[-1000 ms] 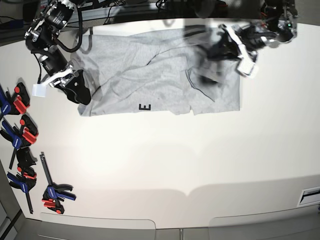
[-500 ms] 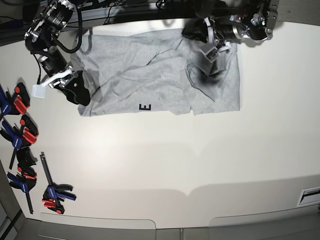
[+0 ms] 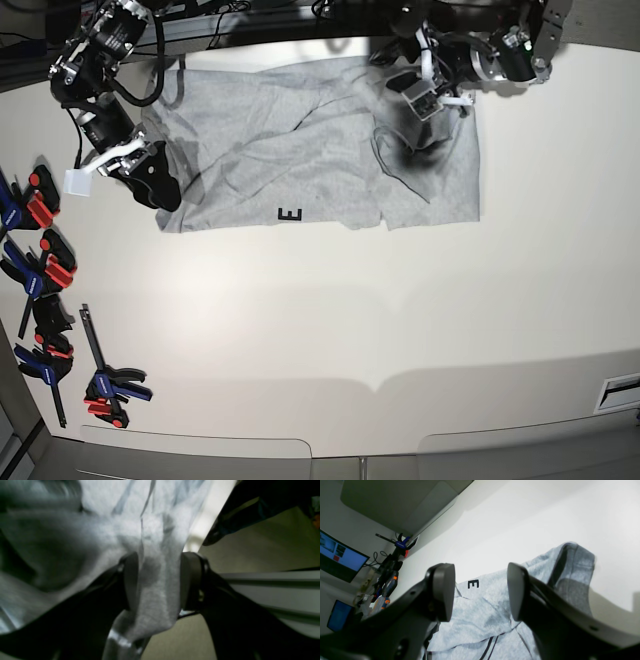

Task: Fold the T-shirt properly
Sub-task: 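Pull the held fabric toward the shirt's middle with the left gripper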

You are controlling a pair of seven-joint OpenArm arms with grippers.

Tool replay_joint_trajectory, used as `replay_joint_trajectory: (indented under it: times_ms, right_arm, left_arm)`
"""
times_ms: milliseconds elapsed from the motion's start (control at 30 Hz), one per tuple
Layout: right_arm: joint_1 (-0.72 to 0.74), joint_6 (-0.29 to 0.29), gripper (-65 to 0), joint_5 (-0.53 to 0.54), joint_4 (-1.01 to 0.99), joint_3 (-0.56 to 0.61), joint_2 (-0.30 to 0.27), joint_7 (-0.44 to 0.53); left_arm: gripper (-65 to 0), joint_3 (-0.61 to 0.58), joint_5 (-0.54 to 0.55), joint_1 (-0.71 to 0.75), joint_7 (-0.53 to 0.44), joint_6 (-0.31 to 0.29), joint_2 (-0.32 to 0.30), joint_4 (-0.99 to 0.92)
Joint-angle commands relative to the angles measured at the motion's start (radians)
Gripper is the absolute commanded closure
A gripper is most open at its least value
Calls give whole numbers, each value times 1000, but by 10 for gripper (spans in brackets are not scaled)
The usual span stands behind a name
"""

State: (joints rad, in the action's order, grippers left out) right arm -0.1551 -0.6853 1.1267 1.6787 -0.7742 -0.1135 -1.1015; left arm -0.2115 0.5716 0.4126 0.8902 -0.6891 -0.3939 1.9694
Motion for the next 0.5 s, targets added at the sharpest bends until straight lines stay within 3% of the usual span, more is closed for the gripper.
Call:
replay_joint_trajectory:
  times_ms: [0,67,100,167,233,467]
  right_arm:
    - [8,-13,-314,29,19,-2,-11,17]
    - [8,-13,-314,29,19,-2,-11,16]
    - [8,-13,-314,29,19,-2,-11,16]
    - [8,-13,-314,29,19,-2,-11,16]
    - [8,-13,-314,29,19,-2,-11,16]
    - [8,-13,-314,29,19,-2,-11,18]
  left_arm:
    - [-252,2,23,-2,-26,-9,-3,54]
    - [-251,10,14,-3,-49,-9,-3,126]
    - [-249,18,-17,-3,-71,28,-2,158]
    - [-243,36,-143,-3,-113,174,10,195]
    - [-222,48,-246,-3,-139,262,20,192]
    - [-200,48,-283,-48,-182,275,20,53]
